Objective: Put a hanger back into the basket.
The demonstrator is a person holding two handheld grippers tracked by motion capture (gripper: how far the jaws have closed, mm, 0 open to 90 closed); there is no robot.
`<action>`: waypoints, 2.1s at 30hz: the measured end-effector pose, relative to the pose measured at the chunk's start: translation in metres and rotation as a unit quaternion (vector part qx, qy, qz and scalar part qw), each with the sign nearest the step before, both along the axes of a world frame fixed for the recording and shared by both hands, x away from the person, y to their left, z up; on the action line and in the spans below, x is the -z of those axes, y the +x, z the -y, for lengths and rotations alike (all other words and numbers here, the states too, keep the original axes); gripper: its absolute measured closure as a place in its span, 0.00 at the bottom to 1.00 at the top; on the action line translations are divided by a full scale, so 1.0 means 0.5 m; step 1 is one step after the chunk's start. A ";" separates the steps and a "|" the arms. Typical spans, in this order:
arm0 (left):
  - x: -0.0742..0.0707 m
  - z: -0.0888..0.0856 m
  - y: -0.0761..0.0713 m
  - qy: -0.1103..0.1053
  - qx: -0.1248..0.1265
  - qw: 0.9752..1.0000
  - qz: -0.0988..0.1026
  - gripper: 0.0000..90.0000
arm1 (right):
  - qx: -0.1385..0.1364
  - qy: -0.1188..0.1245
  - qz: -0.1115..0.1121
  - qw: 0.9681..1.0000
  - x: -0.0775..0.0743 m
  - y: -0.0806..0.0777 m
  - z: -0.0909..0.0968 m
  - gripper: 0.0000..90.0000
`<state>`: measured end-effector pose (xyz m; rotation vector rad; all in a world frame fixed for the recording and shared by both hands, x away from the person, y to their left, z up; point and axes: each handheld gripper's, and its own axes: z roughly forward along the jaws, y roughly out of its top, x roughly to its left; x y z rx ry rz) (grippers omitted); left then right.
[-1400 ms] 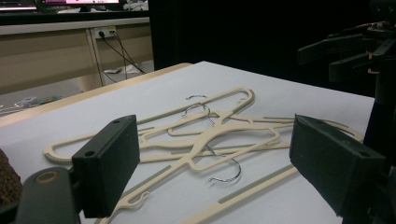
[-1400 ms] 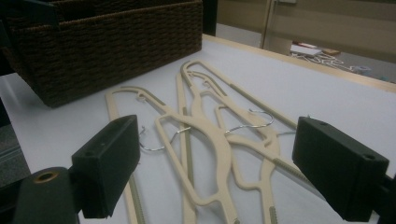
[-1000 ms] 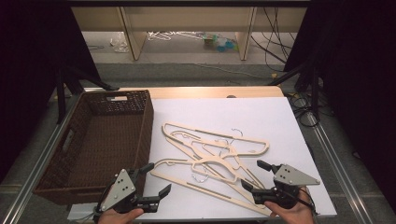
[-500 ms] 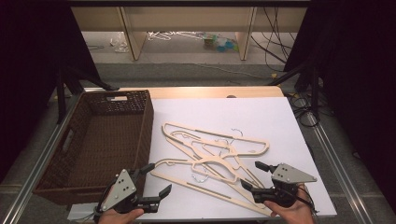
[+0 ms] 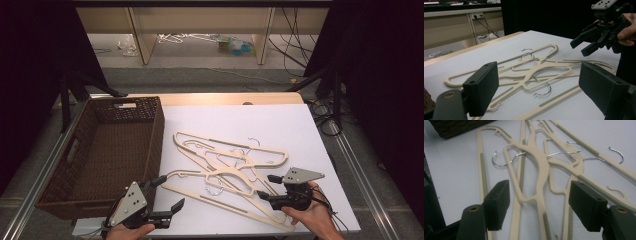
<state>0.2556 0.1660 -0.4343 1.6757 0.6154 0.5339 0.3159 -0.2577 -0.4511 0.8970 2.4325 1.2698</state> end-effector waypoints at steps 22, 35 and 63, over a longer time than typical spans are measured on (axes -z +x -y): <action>0.002 0.004 -0.001 0.004 0.004 1.000 -0.006 0.18 | -0.058 -0.080 -0.075 0.992 0.036 0.048 -0.020 0.57; 0.004 0.007 -0.001 0.003 0.009 1.000 -0.004 0.18 | -0.083 -0.110 -0.103 0.985 0.049 0.060 -0.027 0.65; 0.004 0.009 -0.002 0.014 0.010 1.000 -0.008 0.18 | -0.088 -0.154 -0.087 0.980 0.044 0.063 -0.036 0.87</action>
